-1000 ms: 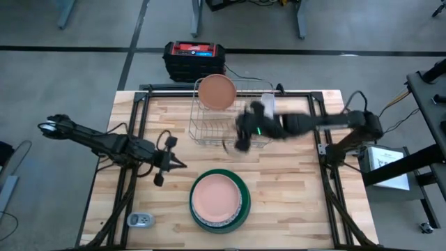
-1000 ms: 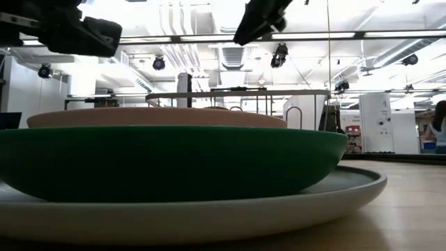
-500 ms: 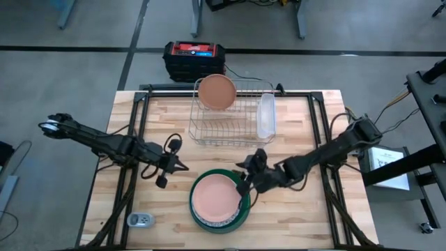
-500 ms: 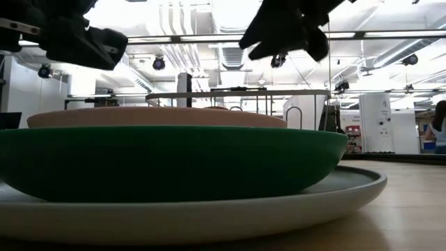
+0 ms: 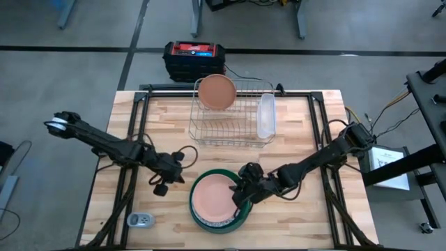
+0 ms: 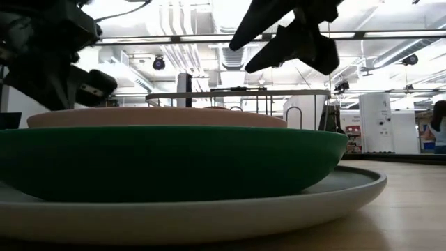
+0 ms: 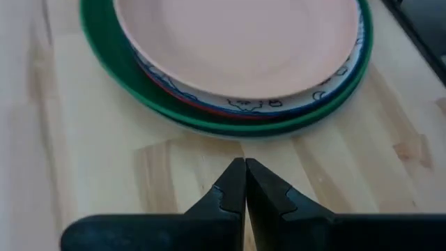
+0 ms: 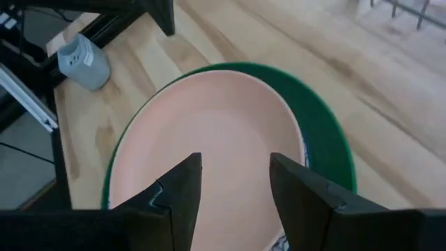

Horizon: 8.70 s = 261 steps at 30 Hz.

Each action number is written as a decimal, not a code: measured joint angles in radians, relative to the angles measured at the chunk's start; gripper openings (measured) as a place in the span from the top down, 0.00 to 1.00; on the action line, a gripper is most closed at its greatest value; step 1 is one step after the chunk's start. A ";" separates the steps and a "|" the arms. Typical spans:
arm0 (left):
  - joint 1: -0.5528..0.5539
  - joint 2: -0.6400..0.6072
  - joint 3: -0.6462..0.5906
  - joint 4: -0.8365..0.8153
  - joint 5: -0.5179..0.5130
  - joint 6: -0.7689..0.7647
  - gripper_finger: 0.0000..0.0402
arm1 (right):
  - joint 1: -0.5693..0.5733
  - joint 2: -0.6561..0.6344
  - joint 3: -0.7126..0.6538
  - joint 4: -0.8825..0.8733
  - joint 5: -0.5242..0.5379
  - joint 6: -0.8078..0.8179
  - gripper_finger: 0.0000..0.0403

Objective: Sort dishes
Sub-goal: Put the light pink plate in the dish rack

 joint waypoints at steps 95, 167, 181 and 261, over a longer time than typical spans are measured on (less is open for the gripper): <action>-0.043 -0.017 0.073 -0.023 0.017 0.027 1.00 | -0.171 -0.285 0.049 -0.109 0.873 -0.897 1.00; -0.117 -0.118 0.059 0.036 -0.710 -0.064 1.00 | -0.892 -0.142 -0.048 0.813 -0.809 -2.739 1.00; -0.117 -0.239 0.059 0.035 -0.709 -0.026 1.00 | -0.864 0.071 0.177 0.608 -0.961 -2.831 1.00; -0.117 -0.262 0.059 0.056 -0.714 0.058 1.00 | -0.865 0.278 0.357 0.325 -1.020 -3.065 0.91</action>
